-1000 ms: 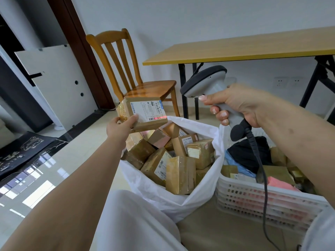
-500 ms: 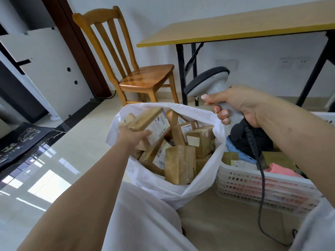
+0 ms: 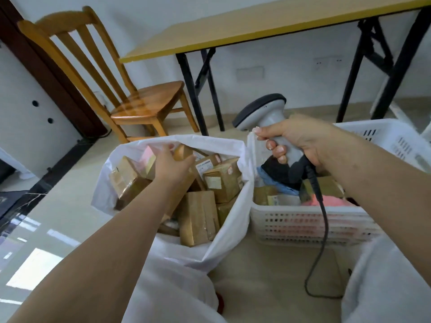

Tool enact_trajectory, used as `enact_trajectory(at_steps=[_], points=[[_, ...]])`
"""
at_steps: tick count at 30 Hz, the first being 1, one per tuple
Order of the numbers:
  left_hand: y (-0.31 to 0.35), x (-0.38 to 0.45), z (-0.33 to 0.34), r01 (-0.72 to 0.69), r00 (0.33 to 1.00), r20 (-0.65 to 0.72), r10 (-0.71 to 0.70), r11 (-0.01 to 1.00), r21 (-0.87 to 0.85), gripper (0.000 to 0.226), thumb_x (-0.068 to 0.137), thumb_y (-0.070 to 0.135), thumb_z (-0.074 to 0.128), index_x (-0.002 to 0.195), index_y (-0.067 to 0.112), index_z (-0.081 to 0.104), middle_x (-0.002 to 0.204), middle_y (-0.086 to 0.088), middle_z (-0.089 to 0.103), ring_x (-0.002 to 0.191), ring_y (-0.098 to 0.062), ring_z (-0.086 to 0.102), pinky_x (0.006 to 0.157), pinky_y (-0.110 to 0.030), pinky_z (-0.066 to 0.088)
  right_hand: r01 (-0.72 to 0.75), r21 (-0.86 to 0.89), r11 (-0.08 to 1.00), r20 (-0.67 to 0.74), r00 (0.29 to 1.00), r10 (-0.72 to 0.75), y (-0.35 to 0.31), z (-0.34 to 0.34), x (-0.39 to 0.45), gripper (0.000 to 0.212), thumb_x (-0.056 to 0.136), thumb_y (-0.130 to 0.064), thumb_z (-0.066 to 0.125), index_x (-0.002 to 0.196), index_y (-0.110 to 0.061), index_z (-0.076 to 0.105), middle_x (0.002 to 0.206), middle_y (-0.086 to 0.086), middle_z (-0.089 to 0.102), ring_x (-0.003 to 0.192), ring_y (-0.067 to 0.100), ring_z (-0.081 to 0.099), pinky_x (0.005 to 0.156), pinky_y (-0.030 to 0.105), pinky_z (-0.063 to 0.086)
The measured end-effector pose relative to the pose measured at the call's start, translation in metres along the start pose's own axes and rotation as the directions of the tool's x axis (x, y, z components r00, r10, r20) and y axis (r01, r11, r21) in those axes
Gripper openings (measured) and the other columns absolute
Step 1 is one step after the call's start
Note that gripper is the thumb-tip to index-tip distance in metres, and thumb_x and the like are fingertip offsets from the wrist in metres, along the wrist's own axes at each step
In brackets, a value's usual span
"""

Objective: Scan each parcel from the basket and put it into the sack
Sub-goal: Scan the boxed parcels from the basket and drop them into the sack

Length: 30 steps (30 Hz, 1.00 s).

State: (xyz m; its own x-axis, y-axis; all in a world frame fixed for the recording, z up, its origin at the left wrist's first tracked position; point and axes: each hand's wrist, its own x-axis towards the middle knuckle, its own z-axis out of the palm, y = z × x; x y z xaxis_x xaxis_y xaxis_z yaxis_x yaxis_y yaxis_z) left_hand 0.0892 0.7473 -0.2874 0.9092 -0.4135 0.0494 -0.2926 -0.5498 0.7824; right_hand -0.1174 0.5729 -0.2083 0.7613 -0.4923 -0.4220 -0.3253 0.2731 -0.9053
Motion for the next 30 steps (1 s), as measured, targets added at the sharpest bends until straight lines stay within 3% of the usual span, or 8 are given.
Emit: enact_trajectory(at_steps=[4, 9, 13, 16, 21, 23, 27, 30], points=[[0.047, -0.001, 0.076, -0.086, 0.984, 0.157, 0.086, 0.996, -0.004, 0.071, 0.086, 0.040, 0.072, 0.145, 0.024, 0.036, 0.137, 0.003, 0.052, 0.113, -0.016, 0.055, 0.085, -0.030, 0.052, -0.036, 0.099, 0.994, -0.114, 0.992, 0.048, 0.024, -0.062, -0.002, 0.017, 0.091, -0.022, 0.068, 0.090, -0.009, 0.057, 0.054, 0.000, 0.046, 0.037, 0.007, 0.033, 0.036, 0.016, 0.032], [0.082, -0.017, 0.180, -0.192, 0.905, 0.386, 0.181, 0.981, -0.009, 0.070, 0.087, 0.035, 0.072, 0.144, 0.017, 0.036, 0.127, 0.002, 0.050, 0.110, -0.011, 0.047, 0.091, -0.033, 0.048, -0.081, 0.149, 0.986, -0.255, 0.960, 0.117, 0.072, -0.147, 0.000, 0.020, 0.090, -0.022, 0.068, 0.082, -0.011, 0.054, 0.060, 0.001, 0.045, 0.037, 0.007, 0.034, 0.036, 0.016, 0.033], [0.085, -0.027, 0.259, -0.142, 0.823, 0.559, 0.102, 0.990, 0.028, 0.070, 0.086, 0.030, 0.074, 0.143, 0.012, 0.038, 0.126, -0.005, 0.051, 0.115, -0.020, 0.052, 0.100, -0.038, 0.048, -0.137, 0.204, 0.969, -0.312, 0.930, 0.197, 0.113, -0.200, 0.018, 0.023, 0.092, -0.024, 0.067, 0.076, -0.013, 0.054, 0.058, -0.001, 0.043, 0.035, 0.007, 0.034, 0.039, 0.017, 0.033], [0.078, -0.031, 0.312, -0.093, 0.767, 0.641, 0.000, 0.989, 0.111, 0.070, 0.087, 0.031, 0.073, 0.144, 0.011, 0.037, 0.131, -0.008, 0.050, 0.119, -0.023, 0.052, 0.093, -0.030, 0.046, -0.192, 0.262, 0.946, -0.310, 0.911, 0.271, 0.142, -0.230, 0.037, 0.024, 0.095, -0.025, 0.063, 0.077, -0.017, 0.050, 0.058, -0.002, 0.040, 0.033, 0.007, 0.032, 0.040, 0.017, 0.032], [0.067, -0.022, 0.391, -0.047, 0.721, 0.680, -0.135, 0.969, 0.242, 0.073, 0.089, 0.039, 0.069, 0.147, 0.013, 0.033, 0.129, -0.004, 0.049, 0.116, -0.027, 0.054, 0.098, -0.040, 0.048, -0.182, 0.360, 0.915, -0.381, 0.866, 0.323, 0.160, -0.265, 0.075, 0.023, 0.096, -0.025, 0.062, 0.079, -0.015, 0.051, 0.055, -0.001, 0.040, 0.028, 0.005, 0.032, 0.035, 0.011, 0.030], [0.067, -0.020, 0.419, -0.042, 0.714, 0.677, -0.179, 0.954, 0.296, 0.078, 0.089, 0.046, 0.067, 0.151, 0.018, 0.029, 0.140, -0.009, 0.043, 0.121, -0.031, 0.051, 0.100, -0.040, 0.047, -0.177, 0.411, 0.894, -0.405, 0.843, 0.353, 0.163, -0.275, 0.086, 0.023, 0.094, -0.024, 0.064, 0.078, -0.013, 0.052, 0.052, -0.001, 0.042, 0.027, 0.005, 0.033, 0.034, 0.010, 0.030], [0.079, -0.022, 0.478, 0.012, 0.712, 0.618, -0.334, 0.885, 0.465, 0.086, 0.089, 0.059, 0.057, 0.155, 0.023, 0.017, 0.158, -0.023, 0.012, 0.139, -0.045, 0.026, 0.112, -0.051, 0.033, -0.214, 0.481, 0.850, -0.415, 0.798, 0.436, 0.172, -0.293, 0.097, 0.024, 0.092, -0.025, 0.068, 0.079, -0.010, 0.054, 0.059, 0.002, 0.046, 0.028, 0.007, 0.036, 0.035, 0.012, 0.034], [0.089, -0.031, 0.514, 0.015, 0.665, 0.581, -0.469, 0.787, 0.617, 0.102, 0.088, 0.068, 0.049, 0.156, 0.007, 0.003, 0.160, -0.024, 0.003, 0.146, -0.045, 0.009, 0.119, -0.053, 0.017, -0.166, 0.463, 0.871, -0.486, 0.774, 0.406, 0.179, -0.304, 0.103, 0.024, 0.090, -0.023, 0.070, 0.078, -0.009, 0.055, 0.057, 0.003, 0.049, 0.034, 0.011, 0.041, 0.043, 0.020, 0.040]])
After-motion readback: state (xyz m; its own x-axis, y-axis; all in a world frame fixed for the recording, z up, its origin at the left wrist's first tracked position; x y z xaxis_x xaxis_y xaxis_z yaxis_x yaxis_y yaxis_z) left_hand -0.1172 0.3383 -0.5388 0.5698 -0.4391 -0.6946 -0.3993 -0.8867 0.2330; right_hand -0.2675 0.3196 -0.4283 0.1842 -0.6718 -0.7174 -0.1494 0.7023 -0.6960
